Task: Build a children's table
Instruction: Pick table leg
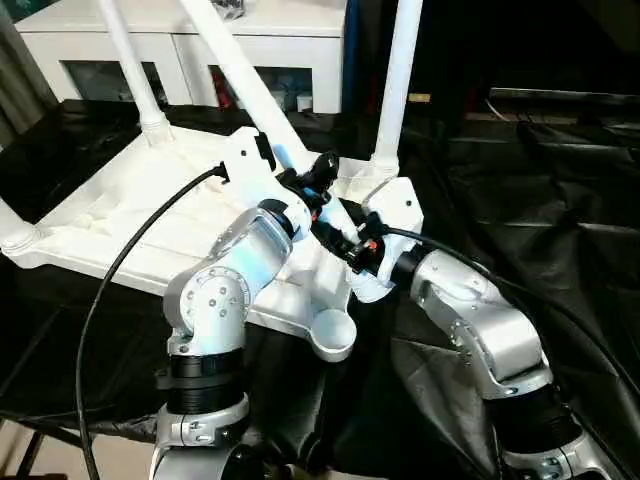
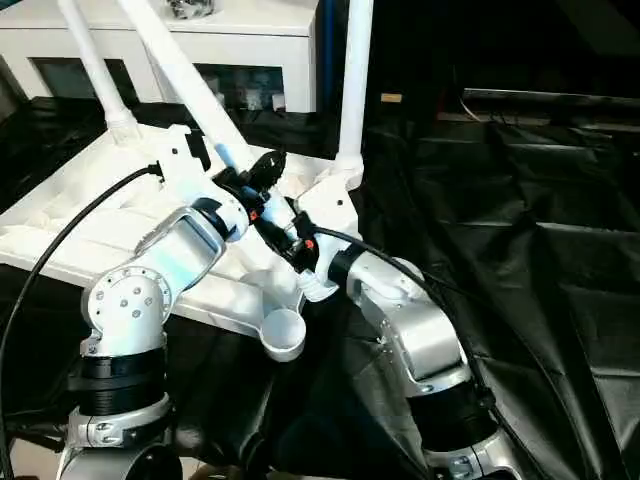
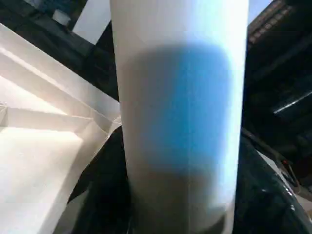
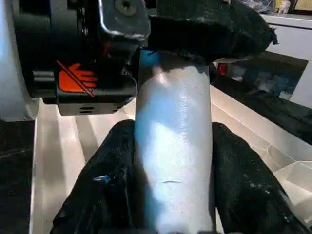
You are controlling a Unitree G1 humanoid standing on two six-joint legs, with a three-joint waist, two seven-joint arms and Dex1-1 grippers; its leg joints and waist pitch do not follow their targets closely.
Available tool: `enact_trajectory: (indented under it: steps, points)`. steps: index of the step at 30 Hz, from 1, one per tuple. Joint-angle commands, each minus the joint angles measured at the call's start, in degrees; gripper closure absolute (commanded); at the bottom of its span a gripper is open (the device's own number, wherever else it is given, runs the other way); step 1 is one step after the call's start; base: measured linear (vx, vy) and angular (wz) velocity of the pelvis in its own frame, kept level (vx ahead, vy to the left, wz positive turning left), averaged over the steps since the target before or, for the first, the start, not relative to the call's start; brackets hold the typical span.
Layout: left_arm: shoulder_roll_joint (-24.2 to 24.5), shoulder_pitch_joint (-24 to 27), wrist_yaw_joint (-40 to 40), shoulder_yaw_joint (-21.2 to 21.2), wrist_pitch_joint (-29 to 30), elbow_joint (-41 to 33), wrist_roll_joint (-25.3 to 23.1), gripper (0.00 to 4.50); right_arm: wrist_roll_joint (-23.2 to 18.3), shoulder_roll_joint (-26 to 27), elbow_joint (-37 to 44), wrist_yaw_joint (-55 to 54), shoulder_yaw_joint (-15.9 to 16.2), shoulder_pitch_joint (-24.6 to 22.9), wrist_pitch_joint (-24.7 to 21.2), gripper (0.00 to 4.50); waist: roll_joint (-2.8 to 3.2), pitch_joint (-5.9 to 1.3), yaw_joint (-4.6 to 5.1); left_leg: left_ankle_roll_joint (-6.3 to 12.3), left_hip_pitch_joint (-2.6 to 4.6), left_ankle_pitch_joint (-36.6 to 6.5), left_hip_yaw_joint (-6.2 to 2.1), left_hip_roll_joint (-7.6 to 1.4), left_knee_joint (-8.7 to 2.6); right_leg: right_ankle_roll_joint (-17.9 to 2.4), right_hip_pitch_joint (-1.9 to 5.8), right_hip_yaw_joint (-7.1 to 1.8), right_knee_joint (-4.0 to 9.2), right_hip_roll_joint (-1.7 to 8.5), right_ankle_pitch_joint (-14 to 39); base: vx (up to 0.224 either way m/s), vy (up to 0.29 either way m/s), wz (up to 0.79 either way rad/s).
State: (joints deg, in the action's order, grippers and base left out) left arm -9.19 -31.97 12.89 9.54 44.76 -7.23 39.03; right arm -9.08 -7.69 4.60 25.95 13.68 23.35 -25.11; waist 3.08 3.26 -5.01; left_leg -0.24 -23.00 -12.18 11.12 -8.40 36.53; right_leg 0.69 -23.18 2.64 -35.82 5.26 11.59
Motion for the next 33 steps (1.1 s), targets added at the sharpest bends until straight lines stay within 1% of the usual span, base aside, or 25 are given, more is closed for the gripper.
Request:
enact_trajectory:
  steps: [1,3,4,5,7,9,10,11,12,16,17,18,19,20,21,22,23,24,26,27,29,30,31,32,33]
  points:
    - [-2.0,-0.4,1.6,0.7,-0.1,0.6,-0.8,2.37,0.2,0.1,0.7,-1.0,-0.7,1.1,1.7,2.68,-0.83,-3.92,0.12,0.81,1.14,-6.0,-2.38,-4.13,-4.97,-11.6,2.69,-2.37,4.05,3.27,5.3,0.000,0.000,0.00]
    - [-1.8,-0.5,1.3,0.6,-0.3,0.3,-0.4,2.52,-0.7,0.7,0.3,-1.1,-1.4,1.2,1.8,1.98,-0.73,-3.95,0.11,0.84,1.14,-5.7,-2.40,-4.11,-4.94,-11.6,2.72,-2.38,3.95,3.20,4.7,0.000,0.000,0.00]
    - [-1.7,-0.5,1.0,0.6,-0.3,0.3,-0.2,2.52,-1.0,0.9,0.2,-1.1,-1.8,1.2,1.7,1.98,-0.76,-3.97,0.11,0.87,1.16,-5.6,-2.40,-4.11,-4.92,-11.6,2.72,-2.37,3.94,3.19,4.4,0.000,0.000,0.00]
    - [-1.5,-0.5,0.5,0.5,-0.4,0.2,-0.1,2.55,-2.5,1.3,0.2,-0.6,-2.5,1.1,0.8,1.95,-0.57,-3.98,0.10,1.00,1.18,-5.5,-2.40,-4.08,-4.89,-11.7,2.71,-2.38,3.88,3.19,4.0,0.000,0.000,0.00]
    - [-1.1,-0.5,-0.4,0.2,-0.5,0.2,0.1,2.57,-3.5,1.4,0.3,0.2,-3.0,1.1,0.6,1.77,-0.69,-3.99,0.13,1.18,1.15,-5.5,-2.38,-4.09,-4.90,-11.8,2.73,-2.38,3.87,3.17,3.6,0.000,0.000,0.00]
    - [1.5,-0.7,-3.9,-1.1,-0.4,0.1,-0.4,2.61,-4.9,0.7,0.7,1.5,-4.3,1.1,-0.5,1.50,-0.45,-4.05,0.03,1.41,1.25,-5.3,-2.38,-4.07,-4.83,-11.8,2.70,-2.33,3.92,3.12,3.5,0.000,0.000,0.00]
    - [2.4,-0.7,-5.3,-1.5,-0.3,0.0,-0.3,2.61,-5.2,0.3,0.9,2.0,-4.7,1.2,-0.8,1.50,-0.47,-4.06,0.01,1.35,1.26,-5.0,-2.39,-4.11,-4.84,-11.8,2.69,-2.35,3.81,3.14,3.2,0.000,0.000,0.00]
    - [3.4,-0.9,-6.7,-1.7,-0.1,0.1,-0.1,2.62,-6.0,-0.3,1.0,3.0,-5.1,1.2,-1.6,1.44,-0.20,-4.06,-0.02,1.26,1.21,-5.0,-2.43,-4.06,-4.86,-11.9,2.73,-2.29,3.73,3.12,3.2,0.000,0.000,0.00]
    - [5.5,-1.1,-10.1,-2.3,0.2,0.1,0.5,2.62,-7.6,-1.8,1.3,5.5,-5.6,1.3,-2.7,1.40,-0.32,-4.09,0.00,1.42,1.31,-5.4,-2.47,-3.99,-4.88,-11.8,2.80,-2.24,3.77,3.02,3.4,0.000,0.000,0.00]
    - [11.2,-1.7,-20.1,-4.6,0.8,0.1,1.7,2.62,-10.5,-6.0,1.9,11.2,-6.3,1.4,-5.1,1.38,-0.09,-4.15,-0.07,1.26,1.43,-4.3,-2.43,-3.98,-4.79,-12.3,2.79,-2.23,3.50,3.03,1.8,0.000,0.000,0.00]
    - [12.3,-1.9,-22.2,-4.9,0.8,0.3,1.9,2.62,-11.6,-6.5,1.9,12.2,-6.8,1.4,-5.6,1.38,0.23,-4.18,0.02,1.19,1.47,-4.3,-2.38,-4.02,-4.73,-12.7,2.72,-2.22,3.29,3.01,1.0,0.000,0.000,0.00]
    - [14.7,-2.5,-27.1,-5.7,0.7,0.4,2.4,2.62,-14.2,-8.0,2.4,15.6,-7.5,1.4,-7.1,1.38,0.03,-4.24,-0.03,1.43,1.56,-4.4,-2.34,-3.91,-4.69,-13.2,2.87,-2.23,3.39,3.14,1.1,0.000,0.000,0.00]
    - [15.2,-2.6,-28.0,-5.8,0.7,0.4,2.4,2.62,-14.7,-8.4,2.5,16.3,-7.5,1.5,-7.4,1.38,0.32,-4.21,-0.01,1.49,1.56,-4.6,-2.33,-3.95,-4.72,-13.6,2.87,-2.25,3.26,3.12,1.2,0.000,0.000,0.00]
    - [15.8,-2.8,-29.3,-5.9,0.7,0.4,2.7,2.62,-15.6,-8.8,2.6,17.2,-7.6,1.5,-8.2,1.38,0.21,-4.20,0.05,1.45,1.58,-4.7,-2.31,-3.96,-4.72,-13.8,2.85,-2.20,3.32,3.06,1.1,0.000,0.000,0.00]
    - [17.2,-3.3,-32.8,-6.1,1.3,0.1,3.8,2.62,-18.4,-9.9,3.1,19.3,-8.1,1.6,-11.4,1.38,0.23,-4.24,0.01,1.54,1.64,-4.7,-2.34,-3.98,-4.69,-14.2,3.00,-2.19,3.23,3.12,0.8,0.000,0.000,0.00]
    - [17.2,-3.3,-32.8,-6.1,1.3,0.1,3.8,2.62,-18.4,-9.9,3.1,19.3,-8.1,1.6,-11.4,1.38,0.19,-4.22,0.04,1.55,1.60,-4.4,-2.32,-3.95,-4.68,-14.5,3.01,-2.20,3.17,3.10,0.5,0.000,0.000,0.00]
    - [18.8,-3.6,-36.8,-6.8,1.6,-0.4,4.9,2.62,-21.0,-10.6,3.6,21.2,-8.8,1.6,-13.5,1.38,0.04,-4.22,0.06,1.57,1.57,-4.2,-2.26,-3.96,-4.68,-14.9,2.97,-2.20,3.17,3.12,0.1,0.000,0.000,0.00]
    - [20.6,-3.8,-41.3,-7.6,2.2,-1.2,6.4,2.62,-23.8,-11.2,3.9,23.2,-9.4,1.7,-16.1,1.38,0.09,-4.34,-0.05,1.89,1.64,-4.2,-2.23,-3.96,-4.62,-15.3,3.02,-2.20,3.02,3.23,0.4,0.000,0.000,0.00]
    - [21.5,-3.8,-44.1,-7.9,2.4,-1.4,7.3,2.62,-25.2,-11.9,4.0,24.5,-9.4,1.8,-17.3,1.38,0.20,-4.28,-0.12,1.90,1.66,-4.1,-2.23,-3.99,-4.64,-15.7,2.94,-2.17,3.04,3.18,1.0,0.000,0.000,0.00]
    - [21.5,-3.8,-44.1,-7.9,2.4,-1.4,7.3,2.62,-25.2,-11.9,4.0,24.5,-9.4,1.8,-17.3,1.38,0.22,-4.27,-0.12,1.46,1.69,-4.3,-2.20,-4.10,-4.69,-15.8,2.89,-2.16,3.02,3.24,1.2,0.000,0.000,0.00]
    - [22.5,-4.0,-47.7,-8.3,2.8,-1.8,8.7,2.62,-25.8,-13.0,4.1,26.6,-8.7,1.7,-17.8,1.38,0.09,-4.25,-0.11,1.07,1.68,-4.7,-2.15,-4.06,-4.68,-16.0,3.00,-2.18,3.01,3.32,1.4,0.000,0.000,0.00]
    - [23.9,-4.0,-52.0,-9.3,3.0,-2.1,9.6,2.62,-26.4,-14.2,4.2,28.9,-7.7,1.4,-18.2,1.38,0.06,-4.25,-0.22,0.80,1.73,-5.2,-2.12,-4.06,-4.74,-15.9,2.98,-2.21,3.09,3.36,2.4,0.000,0.000,0.00]
    - [24.5,-4.1,-54.1,-9.8,3.1,-2.1,9.8,2.62,-26.6,-14.6,4.2,29.7,-7.4,1.4,-18.5,1.38,-0.05,-4.20,-0.21,0.90,1.72,-5.4,-2.09,-3.95,-4.74,-15.8,2.98,-2.21,3.18,3.27,2.9,0.000,0.000,0.00]
    - [25.2,-4.2,-55.9,-10.6,3.1,-2.2,9.7,2.62,-27.1,-15.1,4.4,30.5,-6.9,1.3,-19.4,1.67,0.10,-4.10,-0.15,0.84,1.76,-5.7,-2.11,-4.02,-4.84,-15.5,2.90,-2.27,3.18,3.23,3.5,0.000,0.000,0.00]
    - [25.3,-4.2,-56.0,-10.6,3.1,-2.1,9.7,2.62,-27.2,-15.2,4.4,30.6,-6.9,1.3,-19.5,1.67,0.13,-4.07,-0.13,0.58,1.77,-5.9,-2.12,-4.10,-4.88,-15.4,2.89,-2.31,3.19,3.31,3.8,0.000,0.000,0.00]
